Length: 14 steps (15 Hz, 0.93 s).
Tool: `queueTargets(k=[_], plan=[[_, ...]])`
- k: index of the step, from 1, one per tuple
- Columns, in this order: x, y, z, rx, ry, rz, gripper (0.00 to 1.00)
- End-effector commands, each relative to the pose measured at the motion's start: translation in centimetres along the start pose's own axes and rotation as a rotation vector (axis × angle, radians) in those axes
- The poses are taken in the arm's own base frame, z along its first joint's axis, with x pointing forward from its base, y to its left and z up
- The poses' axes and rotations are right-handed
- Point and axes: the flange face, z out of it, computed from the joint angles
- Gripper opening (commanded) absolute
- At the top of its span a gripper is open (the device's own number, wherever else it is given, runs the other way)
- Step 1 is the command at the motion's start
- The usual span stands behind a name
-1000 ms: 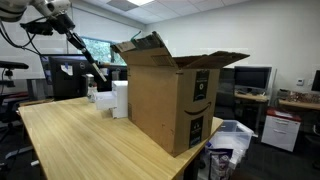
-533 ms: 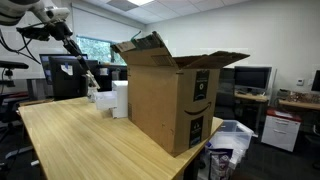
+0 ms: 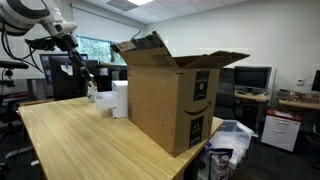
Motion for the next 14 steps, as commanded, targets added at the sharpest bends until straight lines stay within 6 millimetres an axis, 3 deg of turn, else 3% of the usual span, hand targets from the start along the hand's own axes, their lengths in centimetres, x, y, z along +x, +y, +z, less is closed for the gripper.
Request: queueTargets(k=[1,5,6,14], plan=[[0.6,-0.3,2.0,0.031,0.016,0.004,0.03],[1.6,-0.2,3.1,0.075,0.083,0.017,0.03],[2.8,0.3,4.0,0.08,0.098,0.023,0.03],[4.9,2.6,6.7,0.067,0.174,0.085,0.03]])
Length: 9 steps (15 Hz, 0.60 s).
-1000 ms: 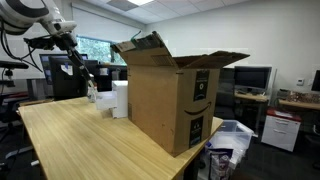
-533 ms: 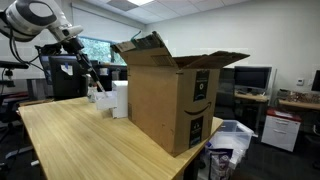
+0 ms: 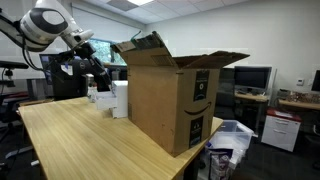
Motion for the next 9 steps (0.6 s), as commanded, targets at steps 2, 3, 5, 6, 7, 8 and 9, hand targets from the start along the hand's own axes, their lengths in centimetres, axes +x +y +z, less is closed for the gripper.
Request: queueTargets(k=[2,3,5,6,7,8,9], plan=[[-0.1,0.9,1.2,-0.023,0.023,0.058,0.03],[-0.1,1.1,1.3,-0.029,0.017,0.07,0.14],[-0.2,1.3,1.5,-0.03,0.008,0.092,0.34],[-0.1,1.4,1.6,-0.034,0.006,0.105,0.4],[-0.1,1.6,1.7,-0.037,0.004,0.113,0.46],[-0.2,1.7,1.8,-0.038,0.003,0.119,0.51],[-0.3,1.8,1.9,-0.04,0.001,0.125,0.57]])
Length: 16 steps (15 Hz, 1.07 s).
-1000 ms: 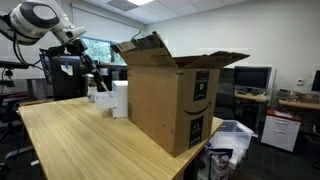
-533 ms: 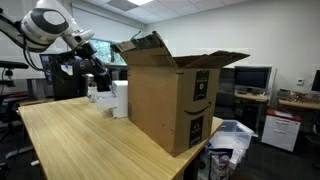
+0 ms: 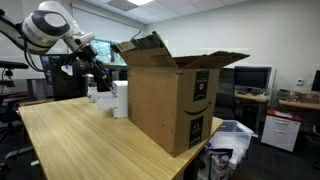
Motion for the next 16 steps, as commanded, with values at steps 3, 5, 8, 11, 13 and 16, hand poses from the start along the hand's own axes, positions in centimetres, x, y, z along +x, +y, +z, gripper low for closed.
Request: queueTargets(k=[3,5,8,11,13,16], plan=[[-0.4,0.7,0.7,-0.006,0.0,0.053,0.73],[-0.5,0.7,0.7,-0.007,-0.002,0.06,0.84],[-0.5,0.8,0.8,-0.008,-0.002,0.063,0.98],[-0.4,0.9,0.8,-0.026,-0.003,0.075,1.0],[-0.6,1.1,1.0,-0.05,-0.026,0.082,1.0],[-1.7,1.0,1.4,-0.008,-0.099,0.002,1.0]])
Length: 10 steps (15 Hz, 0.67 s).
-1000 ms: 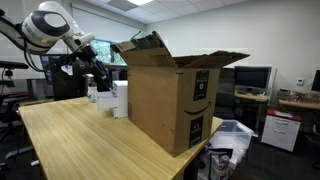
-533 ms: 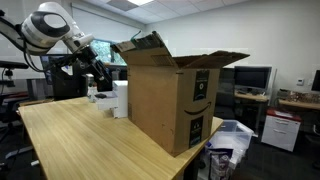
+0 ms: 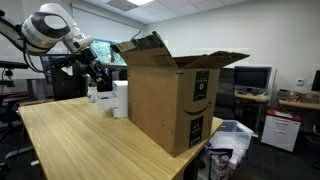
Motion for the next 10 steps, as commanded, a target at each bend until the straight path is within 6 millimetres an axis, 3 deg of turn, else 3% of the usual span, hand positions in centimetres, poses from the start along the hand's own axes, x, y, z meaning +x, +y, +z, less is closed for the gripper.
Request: queueTargets(k=[1,10], plan=[[-1.5,0.4,0.7,0.025,-0.081,-0.091,1.0],[-2.9,0.9,-0.3,0.161,-0.207,-0.413,1.0]])
